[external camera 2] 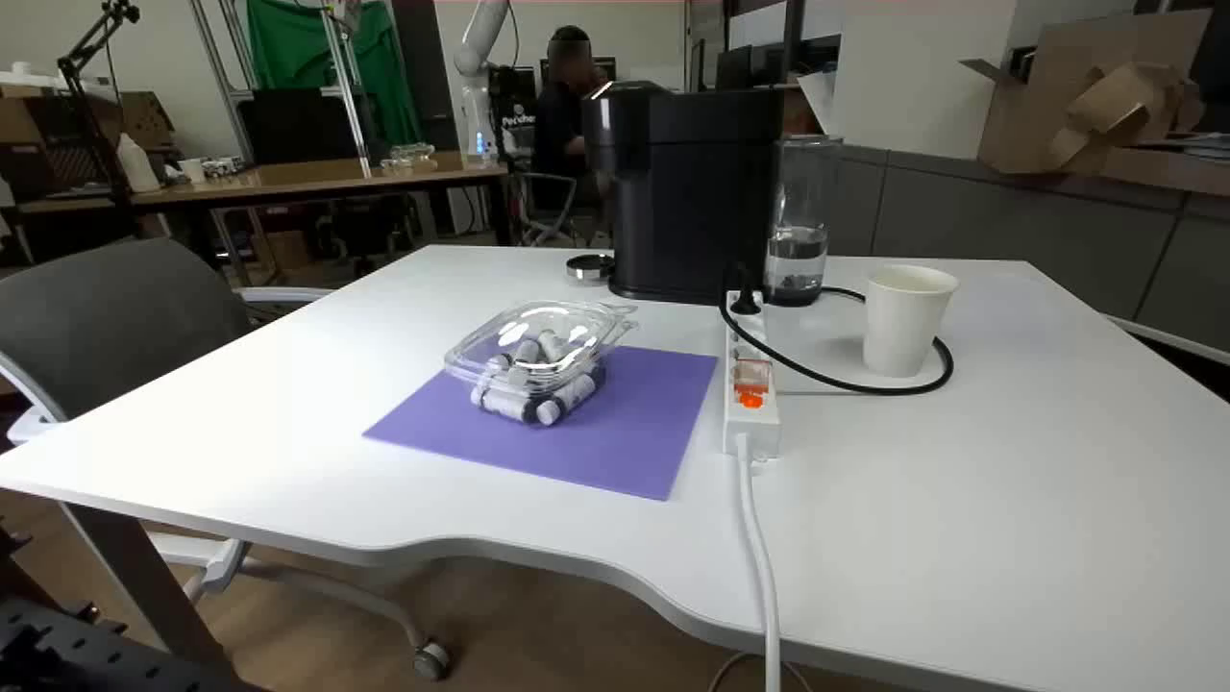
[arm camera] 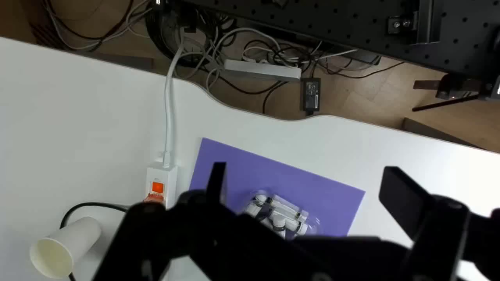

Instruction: Press the power button on the extension cord.

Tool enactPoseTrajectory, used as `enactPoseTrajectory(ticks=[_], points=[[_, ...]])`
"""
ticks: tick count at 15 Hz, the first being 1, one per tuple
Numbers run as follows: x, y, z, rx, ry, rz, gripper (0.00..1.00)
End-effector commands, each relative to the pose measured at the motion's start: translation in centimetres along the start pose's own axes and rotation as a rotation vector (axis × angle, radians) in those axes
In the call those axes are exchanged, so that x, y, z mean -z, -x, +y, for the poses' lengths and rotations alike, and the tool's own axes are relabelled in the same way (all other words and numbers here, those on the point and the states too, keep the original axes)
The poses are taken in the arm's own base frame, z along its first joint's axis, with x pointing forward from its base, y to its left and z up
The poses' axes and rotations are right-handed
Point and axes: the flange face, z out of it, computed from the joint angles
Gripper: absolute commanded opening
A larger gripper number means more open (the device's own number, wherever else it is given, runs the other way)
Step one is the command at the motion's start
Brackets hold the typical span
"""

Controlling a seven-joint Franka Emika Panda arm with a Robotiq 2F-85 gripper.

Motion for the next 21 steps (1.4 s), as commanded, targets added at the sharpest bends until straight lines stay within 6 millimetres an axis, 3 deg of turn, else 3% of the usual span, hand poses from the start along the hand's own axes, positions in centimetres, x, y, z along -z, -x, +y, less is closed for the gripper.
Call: enactPoseTrajectory(ticks=[1,13,17,21], points=[[0.0,0.0,0.0,0.000,0.000,-0.001,1.00],[0.0,-0.2,0.4,-0.019,0.011,0.019,1.00],[-0.3,-1.7,4.1,-0.079,0.094,0.130,1.00],[-2.8,-3.2,9.6,-0.139,0.046,0.169,1.00]])
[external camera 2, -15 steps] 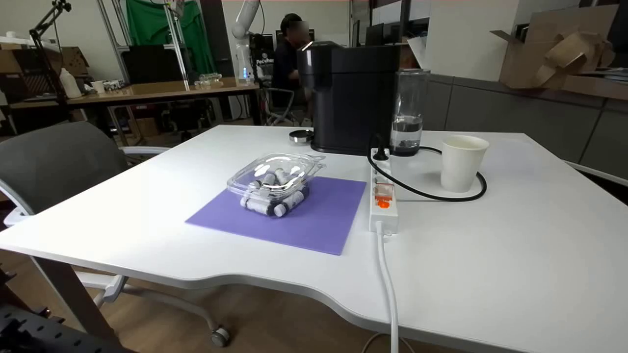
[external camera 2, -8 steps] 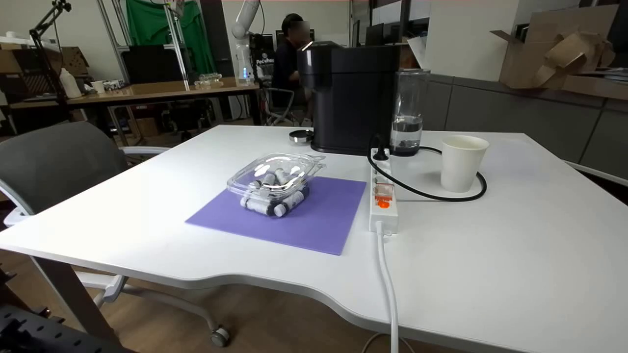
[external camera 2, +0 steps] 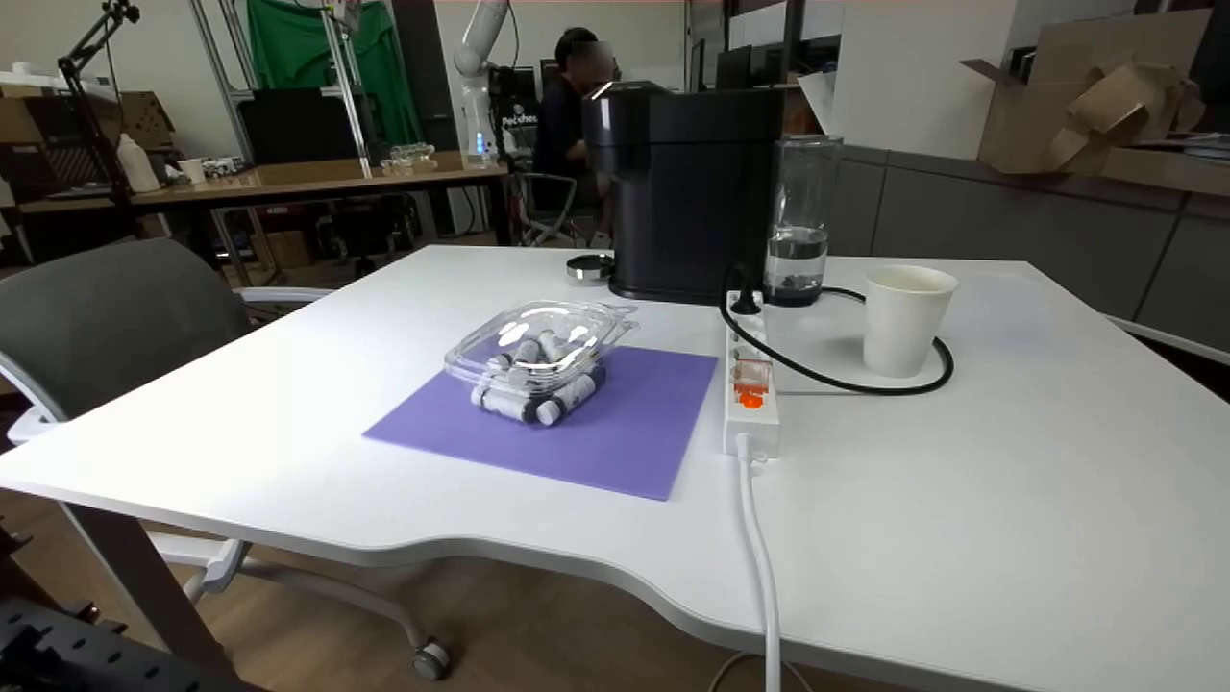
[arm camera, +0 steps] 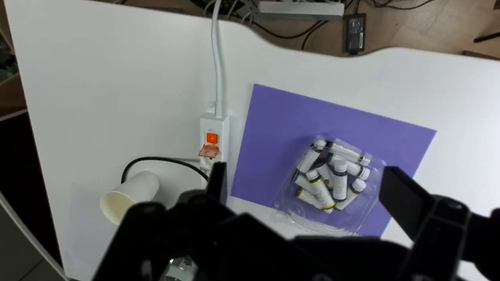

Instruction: Press the power button on the extension cord.

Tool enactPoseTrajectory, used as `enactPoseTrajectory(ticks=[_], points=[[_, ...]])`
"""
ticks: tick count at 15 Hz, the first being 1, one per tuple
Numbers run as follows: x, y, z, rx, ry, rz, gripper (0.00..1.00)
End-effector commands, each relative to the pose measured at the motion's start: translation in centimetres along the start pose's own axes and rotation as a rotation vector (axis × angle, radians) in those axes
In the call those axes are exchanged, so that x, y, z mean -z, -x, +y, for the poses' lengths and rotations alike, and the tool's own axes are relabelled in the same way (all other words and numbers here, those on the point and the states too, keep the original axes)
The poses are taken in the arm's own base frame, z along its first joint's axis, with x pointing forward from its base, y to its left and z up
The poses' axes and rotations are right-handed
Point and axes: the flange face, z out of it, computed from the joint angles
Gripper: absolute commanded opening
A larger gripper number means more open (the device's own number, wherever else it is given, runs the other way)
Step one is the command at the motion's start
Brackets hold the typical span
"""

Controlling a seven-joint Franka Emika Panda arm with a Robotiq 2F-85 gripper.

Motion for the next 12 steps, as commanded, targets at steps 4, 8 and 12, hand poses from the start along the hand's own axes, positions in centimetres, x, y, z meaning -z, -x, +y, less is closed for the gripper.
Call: enactPoseTrajectory(ticks=[4,8,12], points=[[-6.3,-2.6,7.8,-0.010,-0.090,-0.003,1.00],[-9.5,-3.8,11.8,0.129,-0.170,-0.028,1.00],[-11.5,-5.2,14.1,0.174,-0.223,-0.041,0.59]])
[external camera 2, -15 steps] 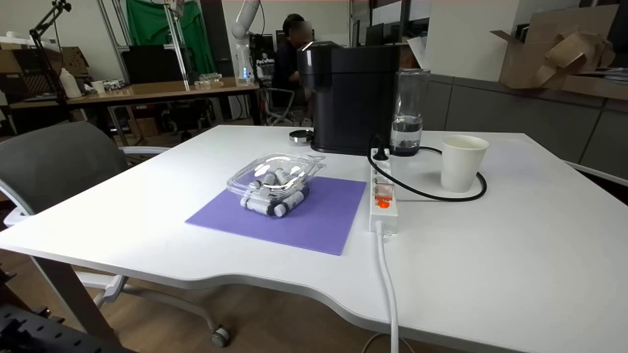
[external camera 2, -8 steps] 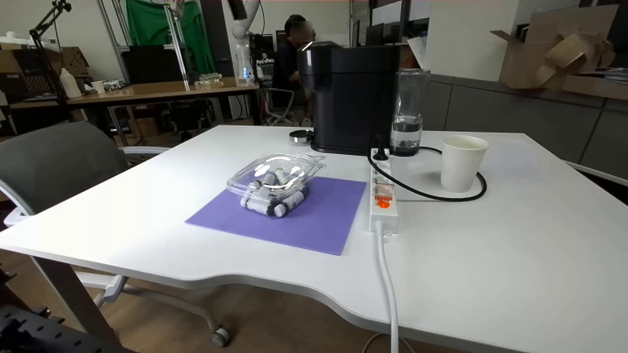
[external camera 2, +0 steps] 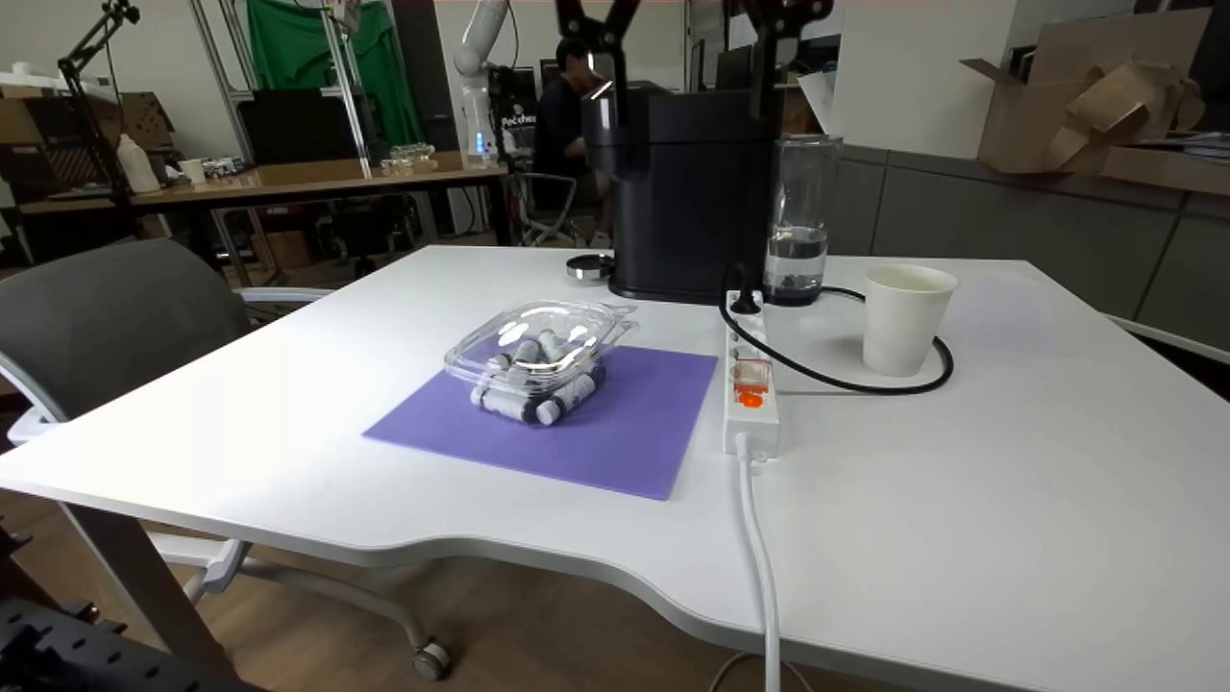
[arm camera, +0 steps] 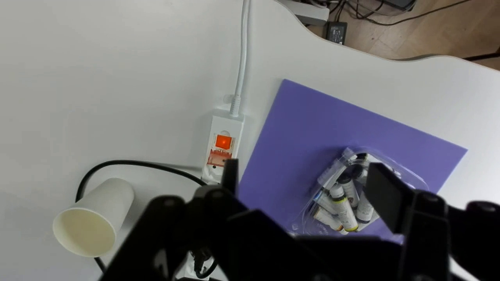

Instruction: Press the power button on the extension cord.

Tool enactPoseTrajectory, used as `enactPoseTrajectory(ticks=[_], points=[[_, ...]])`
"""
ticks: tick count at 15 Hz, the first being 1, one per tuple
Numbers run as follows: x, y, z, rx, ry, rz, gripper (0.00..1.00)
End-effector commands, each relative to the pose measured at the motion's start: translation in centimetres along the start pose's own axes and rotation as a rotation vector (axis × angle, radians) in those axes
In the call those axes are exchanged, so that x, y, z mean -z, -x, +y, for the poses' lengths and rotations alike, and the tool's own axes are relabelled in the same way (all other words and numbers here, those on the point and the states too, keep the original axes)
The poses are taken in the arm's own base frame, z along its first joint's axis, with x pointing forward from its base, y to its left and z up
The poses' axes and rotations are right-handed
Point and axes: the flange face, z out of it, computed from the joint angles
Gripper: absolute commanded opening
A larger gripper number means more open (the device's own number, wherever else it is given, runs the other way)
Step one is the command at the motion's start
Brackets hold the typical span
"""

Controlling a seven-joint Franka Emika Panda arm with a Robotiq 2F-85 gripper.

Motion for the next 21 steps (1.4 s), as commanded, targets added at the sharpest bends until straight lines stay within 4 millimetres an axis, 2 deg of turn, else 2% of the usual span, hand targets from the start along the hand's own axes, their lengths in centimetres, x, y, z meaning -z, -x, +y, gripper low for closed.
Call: enactPoseTrajectory(ticks=[1,5,8,9,15,16,20,21], points=[[-0.8,-2.0,2.4,0.015,-0.046,-0.016,0.53],[-2.0,-2.8,3.5,-0.066,-0.046,-0.023,0.25],[-3.1,-2.7,4.8,-0.114,-0.057,-0.031,0.05],[-3.6,-2.4,5.5,-0.135,-0.056,-0.028,0.01],[-6.5,-1.4,8.1,-0.238,-0.017,-0.055,0.00],[-6.4,-0.7,7.1,-0.187,-0.029,-0.049,0.01],[-7.0,-1.0,7.5,-0.208,-0.026,-0.059,0.01],[-7.0,-1.0,7.0,-0.207,-0.005,-0.071,0.00]])
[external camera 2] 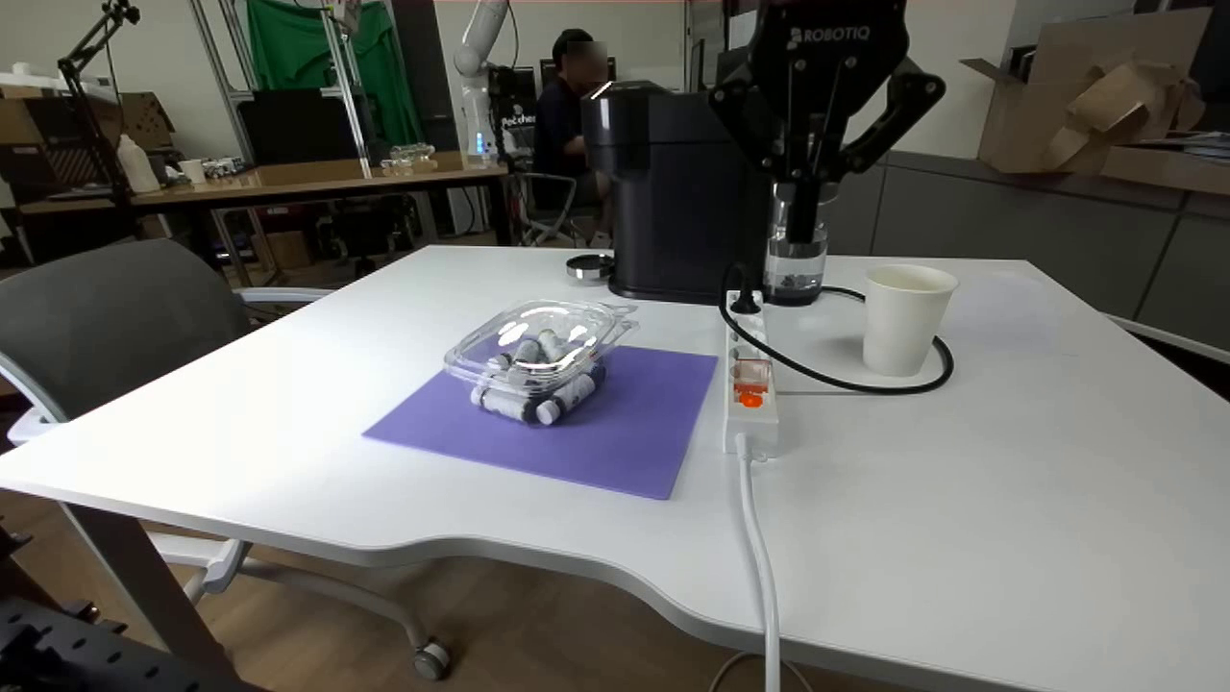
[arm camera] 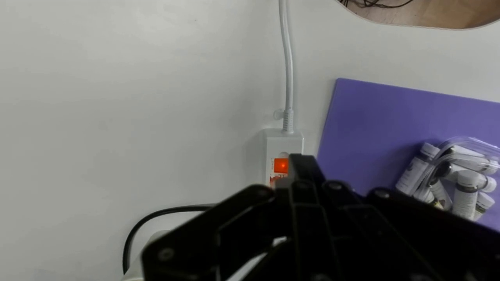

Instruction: Press the power button on the extension cord.

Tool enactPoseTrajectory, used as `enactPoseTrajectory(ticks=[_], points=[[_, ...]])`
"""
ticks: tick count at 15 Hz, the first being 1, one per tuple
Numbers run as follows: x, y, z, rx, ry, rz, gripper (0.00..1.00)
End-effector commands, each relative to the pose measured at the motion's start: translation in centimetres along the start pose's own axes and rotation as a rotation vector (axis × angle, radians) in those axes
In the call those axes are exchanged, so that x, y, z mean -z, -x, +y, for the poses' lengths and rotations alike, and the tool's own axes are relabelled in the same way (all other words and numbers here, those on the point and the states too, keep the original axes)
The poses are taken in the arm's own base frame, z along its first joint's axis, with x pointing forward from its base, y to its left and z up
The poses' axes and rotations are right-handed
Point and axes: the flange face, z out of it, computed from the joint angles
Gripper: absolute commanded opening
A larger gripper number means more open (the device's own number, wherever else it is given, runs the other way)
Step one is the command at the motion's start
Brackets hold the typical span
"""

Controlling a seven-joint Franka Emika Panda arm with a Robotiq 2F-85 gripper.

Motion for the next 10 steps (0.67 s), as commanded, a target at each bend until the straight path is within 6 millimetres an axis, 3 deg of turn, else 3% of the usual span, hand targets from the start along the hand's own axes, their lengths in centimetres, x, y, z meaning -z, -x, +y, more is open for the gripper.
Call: enactPoseTrajectory(ticks=[1,10], points=[[-0.4,-0.2,-0.6,0.003,0.035,-0.021,0.00],[-5.8,-6.6,-0.1,-0.004,0.084,-0.059,0.00]])
